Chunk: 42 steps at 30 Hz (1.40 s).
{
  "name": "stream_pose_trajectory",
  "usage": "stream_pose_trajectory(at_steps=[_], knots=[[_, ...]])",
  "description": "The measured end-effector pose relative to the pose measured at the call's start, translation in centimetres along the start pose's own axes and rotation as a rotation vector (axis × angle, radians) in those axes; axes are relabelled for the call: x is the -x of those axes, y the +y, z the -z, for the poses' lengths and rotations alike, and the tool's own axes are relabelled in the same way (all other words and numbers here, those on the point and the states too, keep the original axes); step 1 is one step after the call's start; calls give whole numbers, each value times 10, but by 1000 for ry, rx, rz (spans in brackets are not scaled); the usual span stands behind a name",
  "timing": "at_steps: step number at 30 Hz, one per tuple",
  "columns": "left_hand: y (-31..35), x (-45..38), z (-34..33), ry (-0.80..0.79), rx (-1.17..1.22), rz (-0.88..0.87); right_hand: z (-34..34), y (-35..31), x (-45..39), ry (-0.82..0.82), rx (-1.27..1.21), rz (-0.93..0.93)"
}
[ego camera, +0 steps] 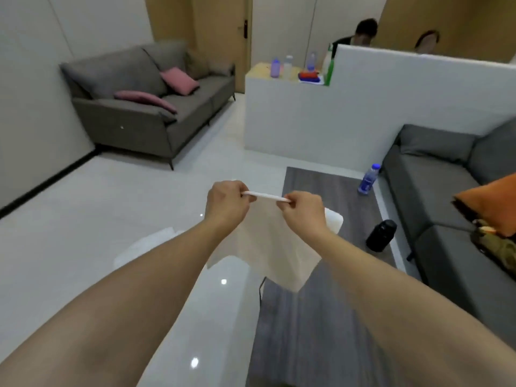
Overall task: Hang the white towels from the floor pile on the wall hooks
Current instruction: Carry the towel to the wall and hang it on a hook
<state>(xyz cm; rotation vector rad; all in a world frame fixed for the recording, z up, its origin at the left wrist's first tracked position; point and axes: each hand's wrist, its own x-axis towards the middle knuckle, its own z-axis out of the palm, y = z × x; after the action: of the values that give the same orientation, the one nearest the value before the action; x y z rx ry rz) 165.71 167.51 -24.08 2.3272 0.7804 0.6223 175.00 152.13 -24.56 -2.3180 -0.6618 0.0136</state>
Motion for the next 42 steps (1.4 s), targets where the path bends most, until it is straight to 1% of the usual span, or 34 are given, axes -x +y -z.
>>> stream_pose_trajectory(at_steps=[2,5,7,9,11,13,15,17,20,25,28,31,34,37,42], knots=[[-7,-6,57,81,-92,-62,1,-51,-4,9,100,146],[-20,-13,145,245,-236,-86,-5,-137,-6,156,191,437],[-35,-13,203,361,-283,-76,-12,-199,-6,221,185,634],[-54,-10,258,453,-275,-52,-24,-256,-3,189,89,808],[-79,-2,313,509,-235,-1,-41,-310,3,105,-36,926],[-103,10,365,534,-215,47,-63,-361,11,14,-151,988],[-130,24,411,568,-234,110,-89,-411,21,-85,-235,1012],[-159,41,454,623,-251,198,-119,-463,33,-167,-279,1039],[-204,71,517,707,-308,299,-169,-542,57,-264,-322,1148],[-273,129,623,789,-453,422,-251,-667,122,-374,-431,1317],[-307,172,683,812,-548,536,-293,-741,165,-463,-472,1438],[-333,226,735,868,-612,653,-326,-809,223,-539,-530,1572],[-351,290,773,920,-652,804,-349,-859,294,-620,-604,1725],[-362,356,801,982,-663,932,-366,-895,367,-669,-670,1856],[-369,463,840,1086,-742,1059,-387,-938,500,-753,-797,1942]])
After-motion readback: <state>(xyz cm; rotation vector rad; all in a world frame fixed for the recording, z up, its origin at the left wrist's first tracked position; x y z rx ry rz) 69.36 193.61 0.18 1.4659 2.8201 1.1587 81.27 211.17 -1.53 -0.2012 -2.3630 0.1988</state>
